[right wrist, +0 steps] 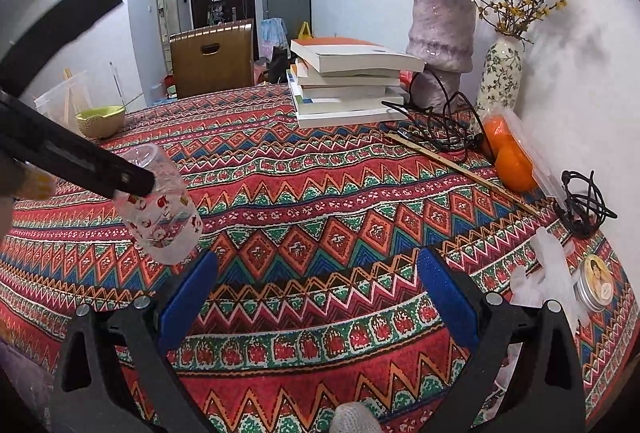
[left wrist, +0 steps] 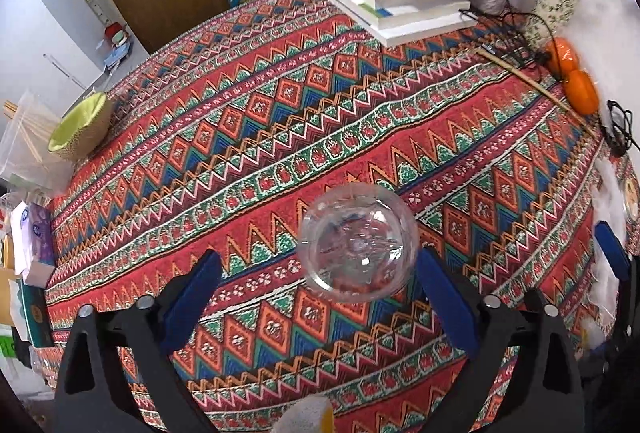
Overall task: Flip cup upright
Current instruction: 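Close the left gripper on the clear cup and carry it toward the right gripper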
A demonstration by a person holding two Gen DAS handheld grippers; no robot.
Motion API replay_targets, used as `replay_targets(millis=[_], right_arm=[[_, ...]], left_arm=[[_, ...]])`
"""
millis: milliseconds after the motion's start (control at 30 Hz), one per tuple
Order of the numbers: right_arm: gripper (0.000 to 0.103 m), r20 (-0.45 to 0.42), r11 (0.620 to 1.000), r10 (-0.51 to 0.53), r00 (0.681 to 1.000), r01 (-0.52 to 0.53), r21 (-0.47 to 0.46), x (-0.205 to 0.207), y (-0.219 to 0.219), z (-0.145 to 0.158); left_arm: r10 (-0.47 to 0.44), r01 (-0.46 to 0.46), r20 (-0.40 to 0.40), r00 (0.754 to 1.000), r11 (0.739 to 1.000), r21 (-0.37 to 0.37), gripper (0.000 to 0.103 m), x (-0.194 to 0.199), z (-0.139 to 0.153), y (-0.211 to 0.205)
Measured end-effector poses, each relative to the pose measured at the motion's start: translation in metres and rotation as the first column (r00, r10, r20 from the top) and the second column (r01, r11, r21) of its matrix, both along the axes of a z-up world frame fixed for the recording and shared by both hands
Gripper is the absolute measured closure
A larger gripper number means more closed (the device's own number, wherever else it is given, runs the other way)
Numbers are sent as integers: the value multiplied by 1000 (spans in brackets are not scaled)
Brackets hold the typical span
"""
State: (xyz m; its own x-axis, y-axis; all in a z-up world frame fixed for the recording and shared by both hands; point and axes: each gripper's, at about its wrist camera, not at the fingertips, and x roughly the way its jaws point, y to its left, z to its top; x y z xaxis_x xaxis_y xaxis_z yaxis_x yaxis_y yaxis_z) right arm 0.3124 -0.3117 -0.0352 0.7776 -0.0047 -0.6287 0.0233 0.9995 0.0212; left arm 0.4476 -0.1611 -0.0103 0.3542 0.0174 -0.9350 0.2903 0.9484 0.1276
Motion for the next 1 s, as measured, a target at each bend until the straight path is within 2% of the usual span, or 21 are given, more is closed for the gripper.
replay_targets(millis=[67, 133, 200, 267, 300, 600, 1000], right_arm=[[7, -1, 1000, 0, 1000, 0, 1, 0, 1, -1], [7, -1, 1000, -2, 1000, 2, 8, 0, 0, -2], [7, 2, 1000, -3, 1000, 3, 17, -1, -1, -1], [7, 6, 1000, -3, 1000, 3, 23, -3, -2, 0], [7, 10, 1000, -2, 1000, 2, 25, -4, -2, 1], [7, 17, 999, -1, 1000, 0, 47, -15, -6, 5], [7, 51, 997, -21, 998, 17, 73, -50, -23, 23]], left_arm=[[5, -5, -24, 1000, 1000, -11, 15, 5, -5, -3], [4, -4, -14, 1000, 1000, -14, 18, 7, -4, -8], [-11, 10, -19, 1000, 1000, -21, 25, 6, -3, -12], [-20, 19, -21, 1000, 999, -31, 41, 3, -1, -15], [-23, 22, -23, 999, 999, -33, 43, 2, 1, -17], [-28, 28, -16, 999, 1000, -5, 44, -10, 5, -19], [-89, 89, 56, 994, 996, 1, 44, -54, 48, -40]])
